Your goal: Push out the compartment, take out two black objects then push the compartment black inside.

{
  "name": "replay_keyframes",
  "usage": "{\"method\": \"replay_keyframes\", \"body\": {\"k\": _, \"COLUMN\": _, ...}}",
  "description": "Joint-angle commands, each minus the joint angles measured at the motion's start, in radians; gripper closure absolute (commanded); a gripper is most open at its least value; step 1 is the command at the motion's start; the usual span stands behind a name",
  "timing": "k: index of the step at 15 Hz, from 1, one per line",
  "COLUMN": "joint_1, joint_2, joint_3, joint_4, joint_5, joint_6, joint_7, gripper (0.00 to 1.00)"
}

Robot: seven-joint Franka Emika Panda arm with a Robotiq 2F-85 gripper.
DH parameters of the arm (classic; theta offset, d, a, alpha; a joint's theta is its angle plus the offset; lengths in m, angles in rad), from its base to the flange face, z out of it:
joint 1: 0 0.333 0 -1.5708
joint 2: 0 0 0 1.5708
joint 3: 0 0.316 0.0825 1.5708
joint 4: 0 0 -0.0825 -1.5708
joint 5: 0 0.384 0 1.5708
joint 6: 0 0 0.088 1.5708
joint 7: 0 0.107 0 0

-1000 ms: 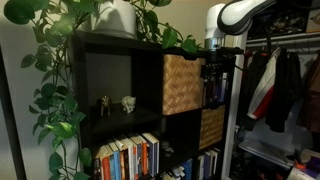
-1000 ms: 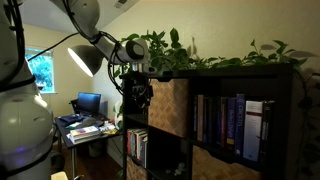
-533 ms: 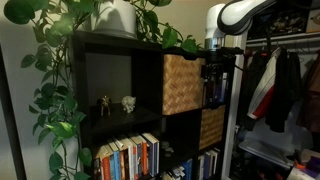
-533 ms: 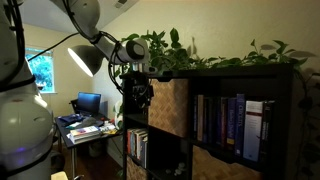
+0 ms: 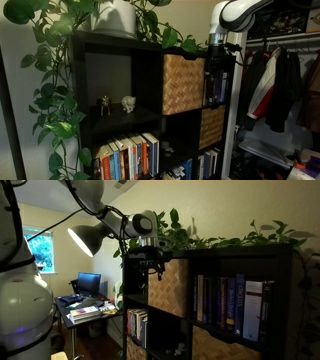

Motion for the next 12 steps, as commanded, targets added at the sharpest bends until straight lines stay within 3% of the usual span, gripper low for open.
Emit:
{"method": "replay_keyframes", "body": {"k": 1, "joint_1": 0.030, "joint_2": -0.040, "joint_3": -0.044, "joint_4": 0.009, "joint_5": -0.005, "joint_6": 0.069, "joint_7": -0.152, "gripper": 0.00}}
{"method": "replay_keyframes", "body": {"k": 8, "joint_1": 0.100, "joint_2": -0.055, "joint_3": -0.073, "joint_4": 0.011, "joint_5": 0.028, "joint_6": 0.278, "joint_7": -0.423, "gripper": 0.00}}
{"method": "replay_keyframes", "body": {"k": 9, "joint_1": 0.078, "joint_2": -0.026, "joint_3": -0.058, "joint_4": 0.030, "joint_5": -0.001, "joint_6": 0.233, "joint_7": -0.343, "gripper": 0.00}}
{"method": "replay_keyframes", "body": {"k": 12, "joint_1": 0.094, "joint_2": -0.028, "joint_3": -0.062, "joint_4": 0.030, "joint_5": 0.001, "joint_6": 0.259, "joint_7": -0.379, "gripper": 0.00}}
